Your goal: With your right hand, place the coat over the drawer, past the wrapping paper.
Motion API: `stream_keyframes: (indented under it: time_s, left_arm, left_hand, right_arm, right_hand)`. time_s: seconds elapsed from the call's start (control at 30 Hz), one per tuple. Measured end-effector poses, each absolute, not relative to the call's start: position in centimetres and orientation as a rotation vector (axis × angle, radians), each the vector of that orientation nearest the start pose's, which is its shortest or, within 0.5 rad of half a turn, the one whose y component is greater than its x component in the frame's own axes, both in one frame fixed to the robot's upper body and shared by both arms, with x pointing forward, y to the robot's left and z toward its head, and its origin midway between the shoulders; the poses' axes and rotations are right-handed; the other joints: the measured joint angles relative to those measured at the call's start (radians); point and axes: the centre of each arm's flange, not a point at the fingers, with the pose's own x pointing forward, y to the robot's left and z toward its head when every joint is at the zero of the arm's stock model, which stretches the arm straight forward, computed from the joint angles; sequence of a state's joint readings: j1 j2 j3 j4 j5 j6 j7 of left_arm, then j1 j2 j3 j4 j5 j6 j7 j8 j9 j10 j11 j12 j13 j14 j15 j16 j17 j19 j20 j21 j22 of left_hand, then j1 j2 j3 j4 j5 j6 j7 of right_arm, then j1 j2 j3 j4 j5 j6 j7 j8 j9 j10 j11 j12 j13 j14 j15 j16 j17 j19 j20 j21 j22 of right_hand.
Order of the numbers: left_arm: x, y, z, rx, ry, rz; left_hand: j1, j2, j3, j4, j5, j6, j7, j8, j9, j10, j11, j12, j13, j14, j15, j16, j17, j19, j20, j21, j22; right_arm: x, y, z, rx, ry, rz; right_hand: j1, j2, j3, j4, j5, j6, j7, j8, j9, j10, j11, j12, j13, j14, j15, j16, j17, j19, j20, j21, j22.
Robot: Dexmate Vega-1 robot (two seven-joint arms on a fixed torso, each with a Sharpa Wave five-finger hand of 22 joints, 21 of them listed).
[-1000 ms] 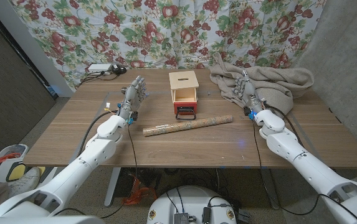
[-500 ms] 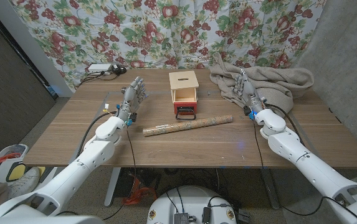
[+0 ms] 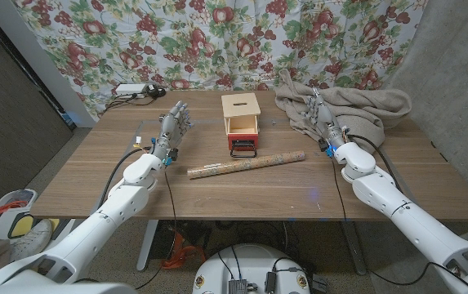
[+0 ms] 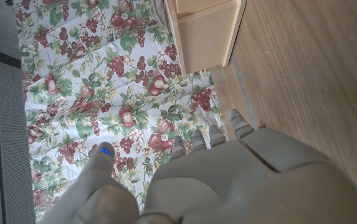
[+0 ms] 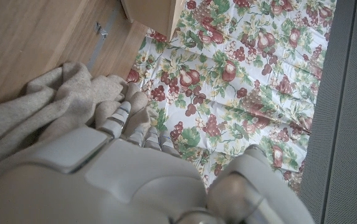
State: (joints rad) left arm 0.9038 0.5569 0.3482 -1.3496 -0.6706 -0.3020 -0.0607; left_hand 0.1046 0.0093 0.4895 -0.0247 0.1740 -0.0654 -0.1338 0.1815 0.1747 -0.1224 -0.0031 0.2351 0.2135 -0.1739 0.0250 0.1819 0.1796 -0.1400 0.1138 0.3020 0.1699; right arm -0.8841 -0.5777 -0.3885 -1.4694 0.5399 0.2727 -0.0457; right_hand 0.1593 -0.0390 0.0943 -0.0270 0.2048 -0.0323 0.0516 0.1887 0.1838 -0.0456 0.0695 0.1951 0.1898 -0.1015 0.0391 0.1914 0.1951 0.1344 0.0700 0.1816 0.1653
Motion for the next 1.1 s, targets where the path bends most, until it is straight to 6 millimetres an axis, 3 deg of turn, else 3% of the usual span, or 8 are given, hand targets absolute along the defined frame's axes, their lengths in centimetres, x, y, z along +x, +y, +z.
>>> stream_keyframes:
  time_s: [0.27,0.4,0.53,1.1]
  left_arm:
    - [63.8,30.3,-4.2,-0.025,-0.594,-0.233]
    - [63.8,30.4,-4.1,-0.025,-0.597,-0.235]
    - [63.8,30.4,-4.3,-0.025,-0.597,-0.237]
    - [63.9,30.1,-4.8,-0.037,-0.589,-0.249]
  left_hand:
    - [-0.008,0.008,0.0,0.0,0.0,0.0,0.0,0.0,0.0,-0.005,0.005,-0.007,0.0,0.0,0.0,0.0,0.0,0.0,0.0,-0.006,0.0]
    - [-0.008,0.008,0.004,-0.004,0.0,0.007,0.007,0.0,0.0,-0.005,0.005,-0.007,-0.005,0.0,0.0,0.0,0.0,0.006,-0.031,-0.007,0.0]
    - [-0.008,0.008,0.003,-0.006,0.0,0.011,0.011,0.0,0.0,-0.005,0.005,-0.007,-0.005,0.0,0.0,0.0,0.0,0.007,-0.032,-0.012,0.0]
    - [-0.008,0.008,0.005,-0.011,0.0,0.011,0.011,0.0,0.0,-0.005,0.005,-0.007,-0.009,0.0,0.0,0.0,0.0,0.007,-0.032,-0.022,0.0]
  right_arm:
    - [61.3,-27.3,0.1,-0.131,-0.695,0.209]
    - [60.7,-27.5,0.5,-0.161,-0.712,0.196]
    - [60.3,-27.6,0.9,-0.198,-0.718,0.187]
    - [59.4,-27.8,2.0,-0.323,-0.721,0.153]
  right_hand:
    - [0.009,-0.002,0.001,-0.009,0.0,-0.007,0.007,0.0,0.0,0.0,0.0,0.0,0.0,0.0,0.0,0.0,0.0,-0.005,0.005,0.0,0.0]
    - [0.036,-0.02,-0.002,-0.029,0.0,-0.007,0.007,0.0,0.0,0.0,0.0,0.0,0.0,0.0,0.0,0.0,0.0,0.01,0.005,0.008,0.0]
    - [0.047,-0.024,-0.001,-0.034,0.0,-0.007,0.007,0.0,0.0,0.0,0.0,0.0,0.0,0.004,-0.004,0.006,0.0,0.036,-0.004,0.011,0.0]
    - [0.076,-0.029,0.004,-0.056,0.0,-0.015,0.015,0.0,0.0,0.004,0.004,0.0,0.004,0.008,0.0,0.006,0.0,0.036,-0.004,0.011,0.0]
